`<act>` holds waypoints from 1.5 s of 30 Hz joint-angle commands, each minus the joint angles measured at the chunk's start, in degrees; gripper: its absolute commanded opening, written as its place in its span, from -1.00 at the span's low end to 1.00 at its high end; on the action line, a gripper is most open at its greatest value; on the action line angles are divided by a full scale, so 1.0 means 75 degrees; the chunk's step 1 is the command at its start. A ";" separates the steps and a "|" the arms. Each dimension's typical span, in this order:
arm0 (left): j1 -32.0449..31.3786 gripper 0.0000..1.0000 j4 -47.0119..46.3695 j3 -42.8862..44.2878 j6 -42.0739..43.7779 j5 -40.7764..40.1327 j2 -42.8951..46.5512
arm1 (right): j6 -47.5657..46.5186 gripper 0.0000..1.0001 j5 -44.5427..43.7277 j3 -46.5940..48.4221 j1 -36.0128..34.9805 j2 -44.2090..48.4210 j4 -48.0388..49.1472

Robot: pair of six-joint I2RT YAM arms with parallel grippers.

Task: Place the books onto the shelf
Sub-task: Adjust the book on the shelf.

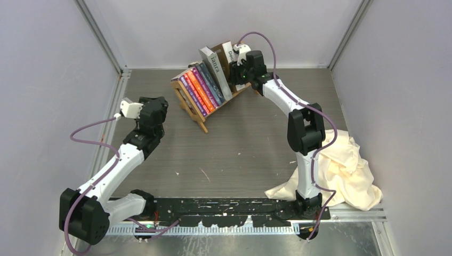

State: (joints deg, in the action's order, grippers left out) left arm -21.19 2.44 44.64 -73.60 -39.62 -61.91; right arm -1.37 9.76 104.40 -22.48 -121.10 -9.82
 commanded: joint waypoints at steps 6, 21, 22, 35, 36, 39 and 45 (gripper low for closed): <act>0.0048 -0.07 -0.0109 -0.0220 -0.0132 -0.0226 0.0297 | -0.0330 0.06 -0.0073 -0.0283 -0.0288 0.0690 0.0726; 0.0016 -0.09 -0.0696 -0.1099 -0.0041 -0.0302 0.1065 | -0.0748 0.30 -0.0847 -0.2196 -0.0455 0.1222 0.2436; -0.0003 -0.08 -0.0699 -0.1095 -0.0031 -0.0311 0.1089 | -0.0738 0.33 -0.0900 -0.2236 -0.0459 0.1250 0.2481; -0.0199 -0.09 -0.0357 -0.0714 0.0105 -0.0500 0.1081 | -0.0258 0.46 -0.0834 -0.2190 -0.0413 0.1726 0.2440; -0.0198 -0.09 -0.0349 -0.0679 0.0104 -0.0509 0.1090 | -0.0205 0.46 -0.0833 -0.2184 -0.0413 0.1777 0.2405; -0.0204 -0.09 -0.0038 -0.0557 0.0109 -0.0511 0.1065 | -0.0116 0.47 -0.0848 -0.2189 -0.0423 0.1946 0.2315; -0.0199 -0.09 0.0288 -0.0283 0.0031 -0.0494 0.0898 | -0.0039 0.48 -0.0942 -0.2117 -0.0419 0.2342 0.2056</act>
State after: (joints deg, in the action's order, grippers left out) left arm -22.50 3.46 39.35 -74.11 -40.95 -55.02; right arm -2.81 3.07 86.87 -25.39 -108.79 4.64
